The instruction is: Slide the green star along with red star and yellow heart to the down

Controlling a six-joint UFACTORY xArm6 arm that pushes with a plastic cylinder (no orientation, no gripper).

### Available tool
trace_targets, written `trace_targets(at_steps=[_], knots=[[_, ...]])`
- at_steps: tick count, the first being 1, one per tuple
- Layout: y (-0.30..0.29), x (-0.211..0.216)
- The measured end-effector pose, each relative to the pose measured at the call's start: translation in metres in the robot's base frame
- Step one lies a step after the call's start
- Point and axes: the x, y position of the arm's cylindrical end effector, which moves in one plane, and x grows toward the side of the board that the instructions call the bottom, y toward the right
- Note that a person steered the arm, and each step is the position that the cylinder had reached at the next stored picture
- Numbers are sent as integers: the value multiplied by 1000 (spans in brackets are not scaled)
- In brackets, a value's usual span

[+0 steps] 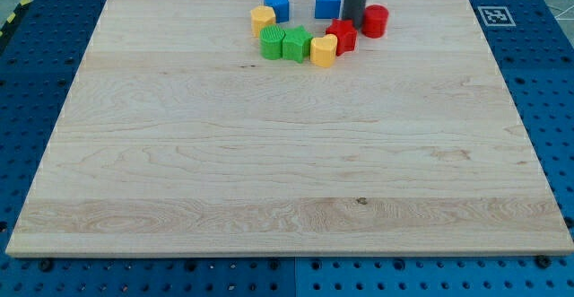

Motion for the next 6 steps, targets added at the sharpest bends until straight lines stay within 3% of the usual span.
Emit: trace_targets(at_steps=[1, 5, 6], knots=[[20, 0], [-88, 2], [-88, 25]])
